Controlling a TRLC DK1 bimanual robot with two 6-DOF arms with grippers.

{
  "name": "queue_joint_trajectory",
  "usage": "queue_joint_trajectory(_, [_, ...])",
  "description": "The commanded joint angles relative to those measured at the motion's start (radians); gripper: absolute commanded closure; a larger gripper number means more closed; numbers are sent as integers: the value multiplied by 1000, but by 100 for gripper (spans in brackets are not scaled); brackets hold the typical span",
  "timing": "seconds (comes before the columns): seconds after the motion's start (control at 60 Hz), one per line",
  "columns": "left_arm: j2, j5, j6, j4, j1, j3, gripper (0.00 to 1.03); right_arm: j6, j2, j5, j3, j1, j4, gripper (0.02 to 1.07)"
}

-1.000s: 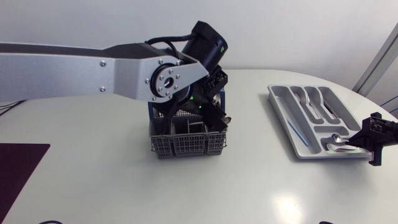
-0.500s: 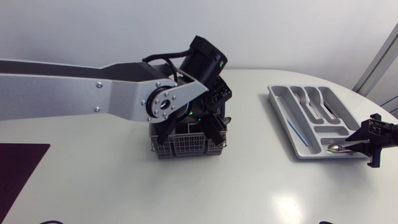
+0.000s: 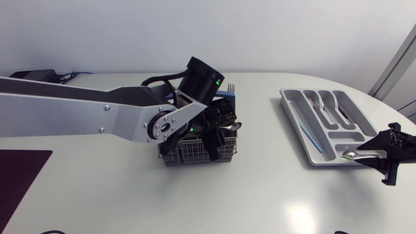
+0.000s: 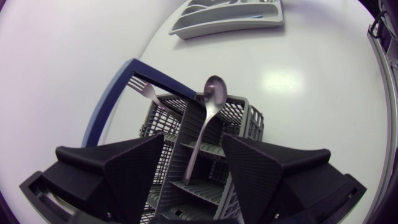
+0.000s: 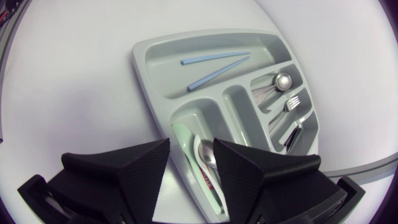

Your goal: Unload the cutlery basket into the drawer organizer.

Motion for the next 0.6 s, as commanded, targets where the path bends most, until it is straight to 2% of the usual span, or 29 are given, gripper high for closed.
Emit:
queue_joint_trajectory(0.0, [12, 6, 59, 16, 5, -23, 39, 7, -40, -21, -56, 11, 4, 50])
queue_joint_trajectory(0.2, [32, 6, 94, 27, 7, -20, 39, 19, -110, -37, -123, 31, 7, 50])
queue_joint_trajectory(0.25, [41, 6, 111, 39, 7, -20, 44, 28, -132, -47, -139, 35, 7, 50])
queue_joint_trajectory(0.383, [64, 6, 128, 58, 2, -18, 45, 48, -186, -67, -182, 51, 4, 48])
queue_joint_trajectory(0.433, [72, 6, 138, 69, 1, -18, 50, 56, -196, -74, -192, 55, 4, 47])
queue_joint_trajectory(0.583, [93, 1, 158, 79, -4, -9, 53, 67, -224, -79, -218, 68, 4, 47])
